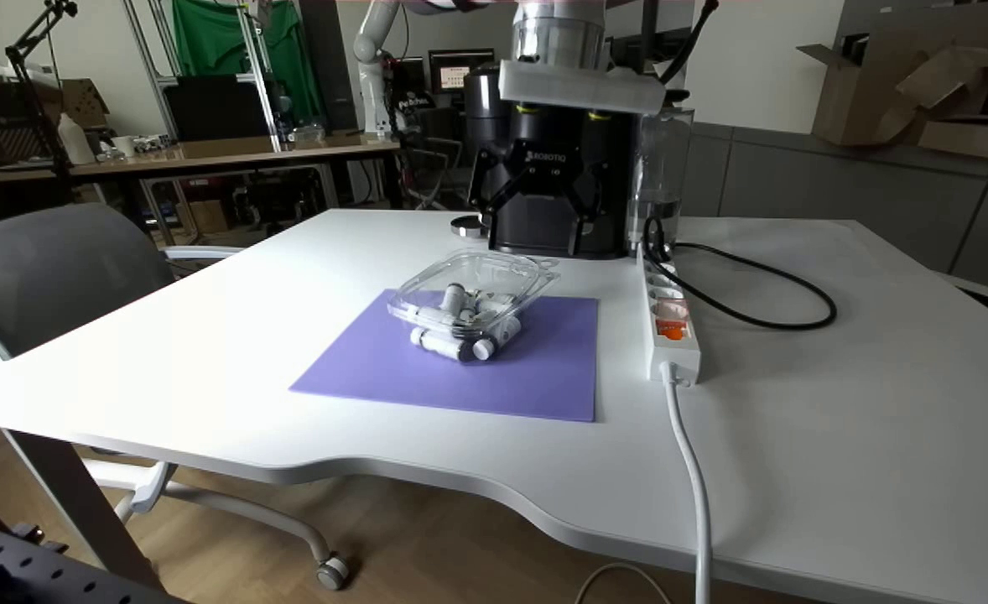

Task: Open colourless box

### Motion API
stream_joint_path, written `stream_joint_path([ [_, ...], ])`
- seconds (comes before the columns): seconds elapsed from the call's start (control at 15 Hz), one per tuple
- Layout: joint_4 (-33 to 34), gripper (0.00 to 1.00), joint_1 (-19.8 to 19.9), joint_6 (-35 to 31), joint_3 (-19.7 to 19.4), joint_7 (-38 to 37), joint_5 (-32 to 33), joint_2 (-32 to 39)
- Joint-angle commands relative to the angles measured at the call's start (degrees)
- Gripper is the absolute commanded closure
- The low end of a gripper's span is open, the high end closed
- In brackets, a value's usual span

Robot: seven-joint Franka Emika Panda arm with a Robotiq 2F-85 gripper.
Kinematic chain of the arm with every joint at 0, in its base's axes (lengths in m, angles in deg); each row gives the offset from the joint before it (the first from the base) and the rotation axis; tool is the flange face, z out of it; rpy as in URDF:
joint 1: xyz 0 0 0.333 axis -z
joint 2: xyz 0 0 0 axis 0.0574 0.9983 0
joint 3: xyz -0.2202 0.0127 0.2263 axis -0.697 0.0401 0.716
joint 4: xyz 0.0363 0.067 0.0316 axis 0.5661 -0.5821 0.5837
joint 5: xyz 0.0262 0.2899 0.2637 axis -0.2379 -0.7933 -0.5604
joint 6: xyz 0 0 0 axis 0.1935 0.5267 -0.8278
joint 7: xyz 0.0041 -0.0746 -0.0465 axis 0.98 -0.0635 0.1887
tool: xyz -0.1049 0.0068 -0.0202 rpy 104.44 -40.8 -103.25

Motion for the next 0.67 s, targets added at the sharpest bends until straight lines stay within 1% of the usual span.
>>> stream_joint_path([
  [0.0, 2.54, 0.0, 0.58, -1.51, 0.42, 0.13, 0.41, 2.77],
  [0.27, 4.98, 0.0, 1.12, -4.66, 1.15, 1.68, 0.56, 5.86],
  [0.6, 7.16, 0.0, 2.29, -10.89, 2.81, 3.44, -0.08, 8.92],
])
